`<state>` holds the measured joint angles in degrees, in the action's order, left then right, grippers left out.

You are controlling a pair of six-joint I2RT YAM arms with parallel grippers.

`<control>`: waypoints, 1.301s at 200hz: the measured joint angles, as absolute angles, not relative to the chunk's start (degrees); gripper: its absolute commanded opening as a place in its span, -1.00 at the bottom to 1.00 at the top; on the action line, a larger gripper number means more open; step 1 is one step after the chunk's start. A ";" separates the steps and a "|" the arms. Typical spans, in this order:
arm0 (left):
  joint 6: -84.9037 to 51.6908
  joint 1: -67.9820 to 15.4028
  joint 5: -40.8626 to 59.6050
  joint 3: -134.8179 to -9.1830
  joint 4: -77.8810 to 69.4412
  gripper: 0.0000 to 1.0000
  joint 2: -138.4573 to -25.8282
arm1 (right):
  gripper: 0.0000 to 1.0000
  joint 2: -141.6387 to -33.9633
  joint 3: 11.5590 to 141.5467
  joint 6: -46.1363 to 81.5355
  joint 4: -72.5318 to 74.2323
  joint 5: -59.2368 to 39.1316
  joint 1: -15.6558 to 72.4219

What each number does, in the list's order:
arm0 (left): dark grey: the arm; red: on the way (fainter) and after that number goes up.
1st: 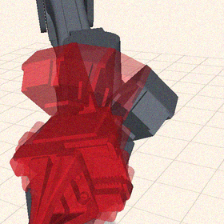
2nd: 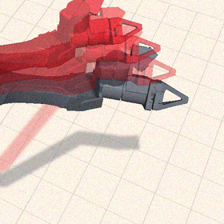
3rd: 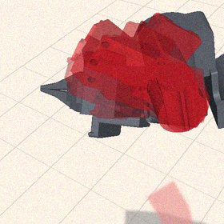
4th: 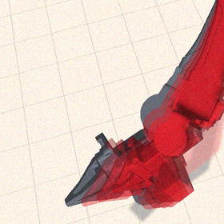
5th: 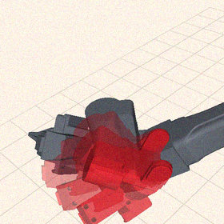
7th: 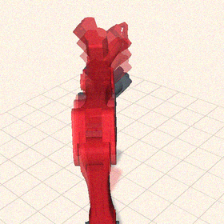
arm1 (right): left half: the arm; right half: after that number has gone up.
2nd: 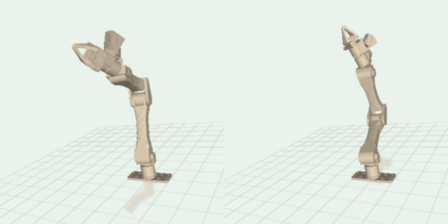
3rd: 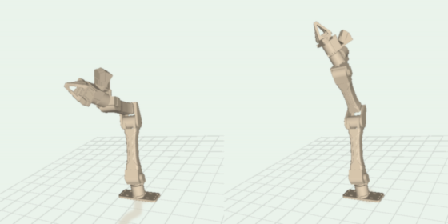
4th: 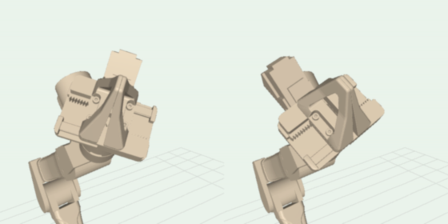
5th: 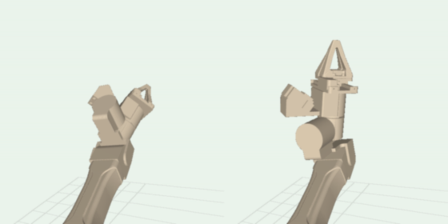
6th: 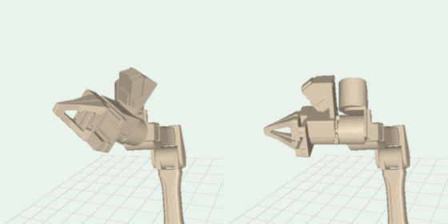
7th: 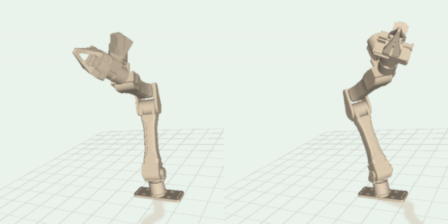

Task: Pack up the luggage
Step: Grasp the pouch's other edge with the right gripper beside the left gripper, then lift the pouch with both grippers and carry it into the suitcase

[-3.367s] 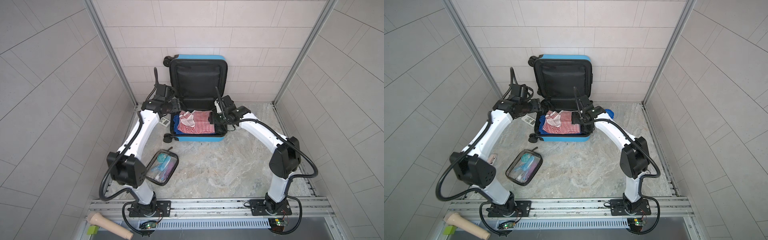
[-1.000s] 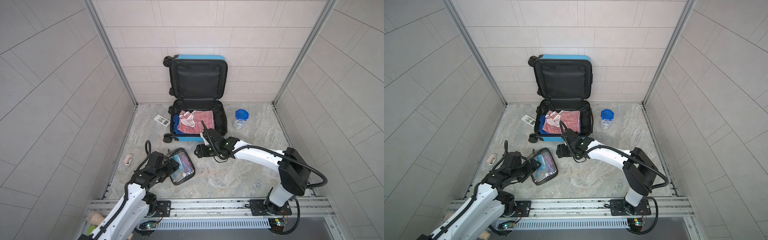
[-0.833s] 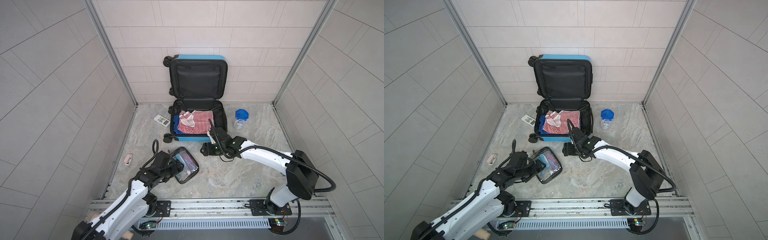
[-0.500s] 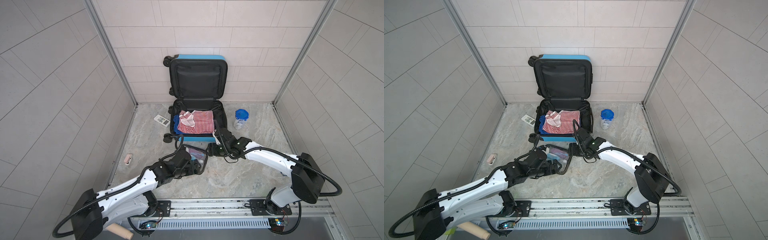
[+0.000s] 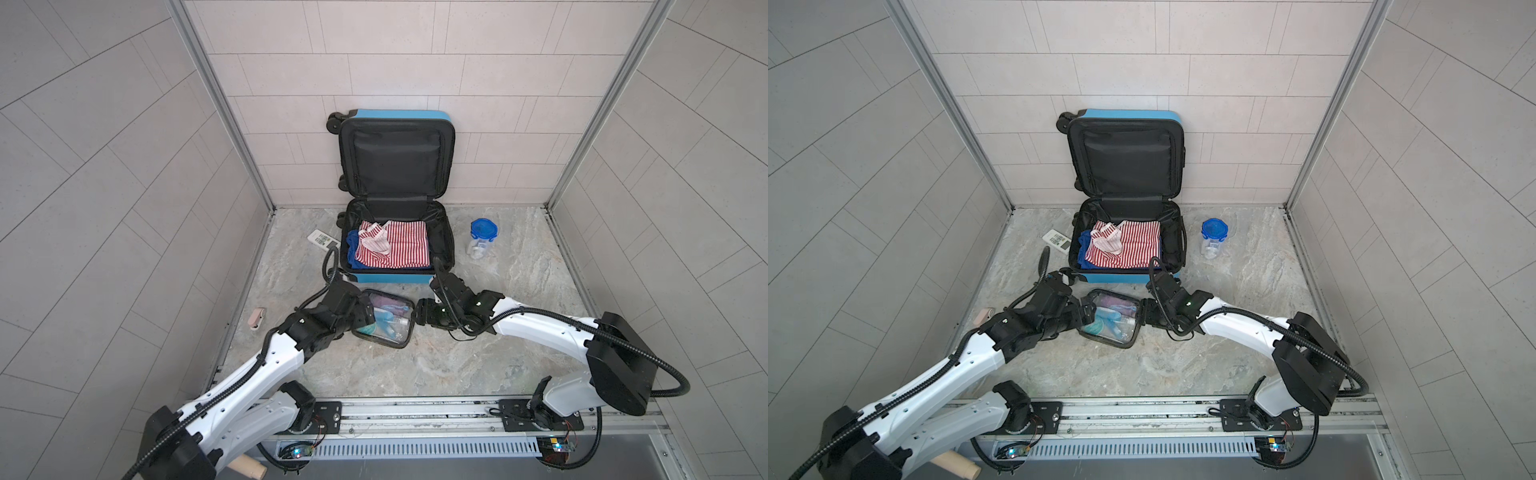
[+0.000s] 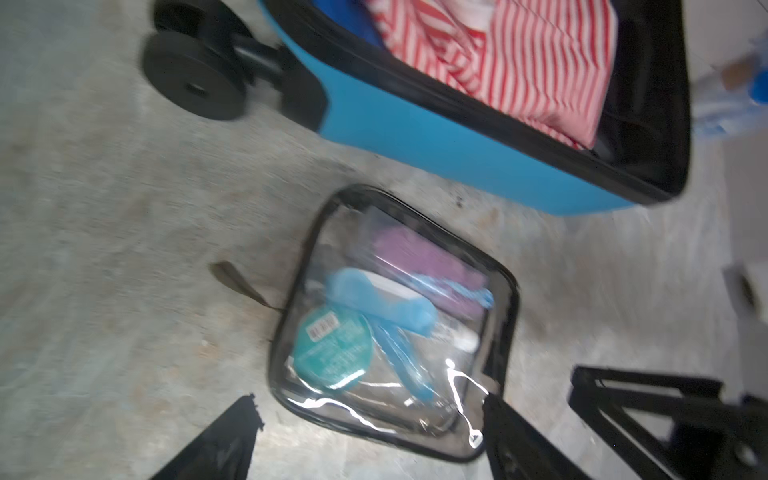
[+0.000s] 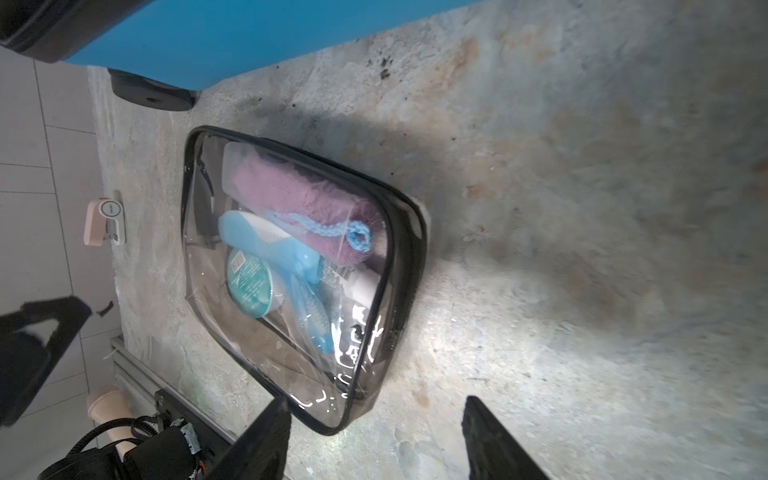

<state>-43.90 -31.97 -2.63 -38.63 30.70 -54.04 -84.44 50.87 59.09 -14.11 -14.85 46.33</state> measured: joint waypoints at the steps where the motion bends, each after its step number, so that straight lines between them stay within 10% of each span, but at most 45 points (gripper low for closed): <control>1: -43.81 -31.77 -2.61 -38.61 30.68 0.81 -54.06 | 0.37 -84.49 50.89 59.11 -14.02 -14.85 46.37; 92: -32.82 -25.26 5.98 -38.35 23.92 0.51 -75.05 | 0.27 -95.11 52.36 62.59 -6.83 -16.08 48.84; 126: -31.14 -25.15 9.47 -38.35 20.97 -0.20 -78.17 | -0.30 -95.83 52.69 62.92 -6.20 -16.32 49.23; 176: -31.53 -26.33 11.11 -37.80 22.90 -0.71 -72.20 | -1.00 -95.42 52.71 63.44 -8.58 -15.90 49.12; 260: -36.25 -33.54 9.26 -47.64 37.08 -1.00 -59.57 | -1.00 -82.11 60.01 58.24 -26.39 -14.94 48.84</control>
<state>-36.25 -33.54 9.26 -47.64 37.08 -59.57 -82.11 60.01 58.24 -26.39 -14.94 48.84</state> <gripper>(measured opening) 0.049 0.061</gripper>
